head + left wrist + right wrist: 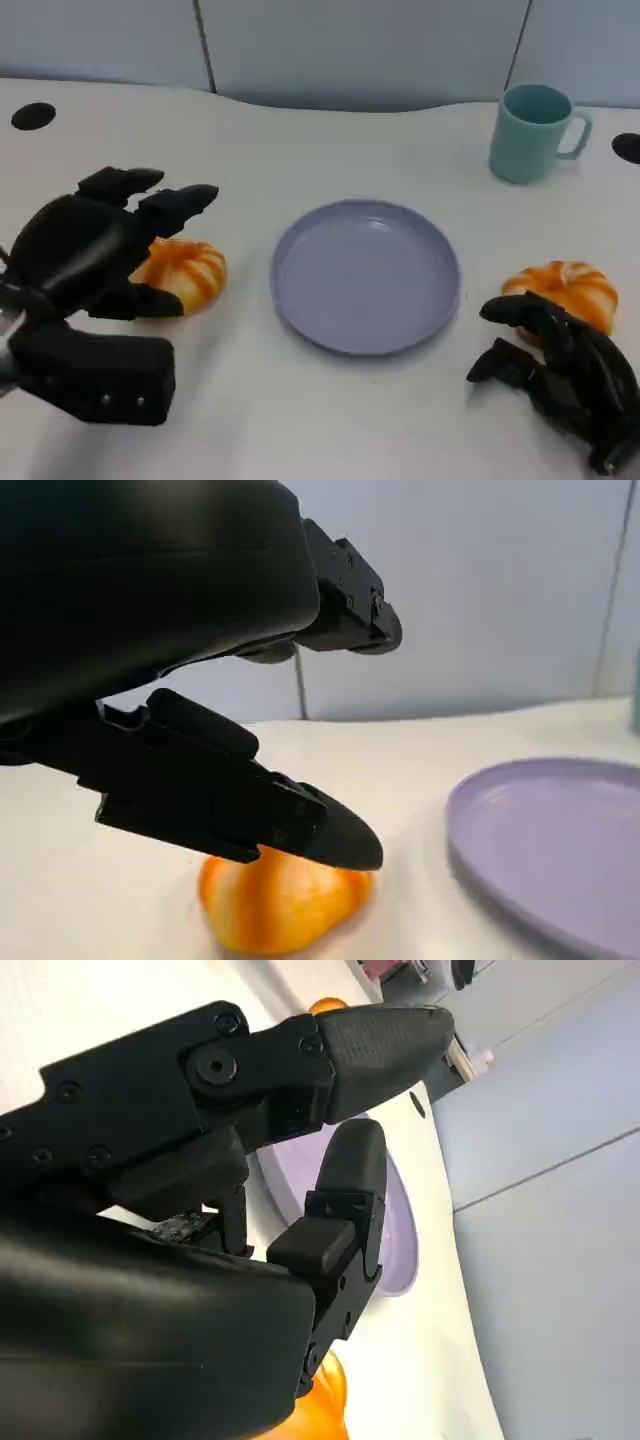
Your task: Grasp the bread from the table and place it into the plate.
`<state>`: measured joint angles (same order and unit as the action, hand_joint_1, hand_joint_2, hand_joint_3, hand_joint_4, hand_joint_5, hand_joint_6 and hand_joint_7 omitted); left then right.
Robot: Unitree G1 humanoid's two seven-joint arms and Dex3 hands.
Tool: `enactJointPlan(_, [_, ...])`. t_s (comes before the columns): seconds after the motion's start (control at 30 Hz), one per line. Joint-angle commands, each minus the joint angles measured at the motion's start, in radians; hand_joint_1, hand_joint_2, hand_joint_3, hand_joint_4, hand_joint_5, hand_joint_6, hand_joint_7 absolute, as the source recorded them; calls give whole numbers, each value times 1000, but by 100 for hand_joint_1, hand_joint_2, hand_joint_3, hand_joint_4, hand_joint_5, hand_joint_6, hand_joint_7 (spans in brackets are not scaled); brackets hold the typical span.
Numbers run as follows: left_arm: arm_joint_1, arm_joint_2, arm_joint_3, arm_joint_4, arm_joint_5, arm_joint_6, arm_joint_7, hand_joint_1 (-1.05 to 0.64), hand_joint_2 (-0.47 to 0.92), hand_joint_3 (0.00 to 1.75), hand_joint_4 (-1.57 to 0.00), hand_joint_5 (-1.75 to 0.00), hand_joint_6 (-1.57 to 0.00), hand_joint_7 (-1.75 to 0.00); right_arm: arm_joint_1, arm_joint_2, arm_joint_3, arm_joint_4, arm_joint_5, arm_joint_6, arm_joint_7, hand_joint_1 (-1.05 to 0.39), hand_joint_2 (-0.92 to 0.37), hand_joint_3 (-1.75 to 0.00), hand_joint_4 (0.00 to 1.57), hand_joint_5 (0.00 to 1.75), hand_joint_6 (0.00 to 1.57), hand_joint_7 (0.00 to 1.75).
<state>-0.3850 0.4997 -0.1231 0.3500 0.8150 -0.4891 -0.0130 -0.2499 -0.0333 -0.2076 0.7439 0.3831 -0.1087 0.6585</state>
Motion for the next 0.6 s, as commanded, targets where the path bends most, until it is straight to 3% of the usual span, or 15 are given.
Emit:
enactJointPlan(0.03, [-30, 36, -63, -35, 34, 100, -77, -63, 79, 0, 0, -4, -12, -1, 27, 0, 2, 6, -10, 8, -10, -45, -92, -25, 64, 142, 65, 97])
enactJointPlan(0.3, [-99, 32, -155, 13, 19, 186, -175, -57, 77, 0, -3, -2, -13, -2, 34, 2, 1, -3, -5, 15, -5, -44, -92, -25, 63, 142, 65, 98])
enactJointPlan(0.6, [-257, -15, -280, 273, 41, 225, -172, -61, 79, 0, -5, -3, -16, -2, 44, 2, 5, -15, -9, 20, -6, -44, -92, -26, 62, 141, 63, 99])
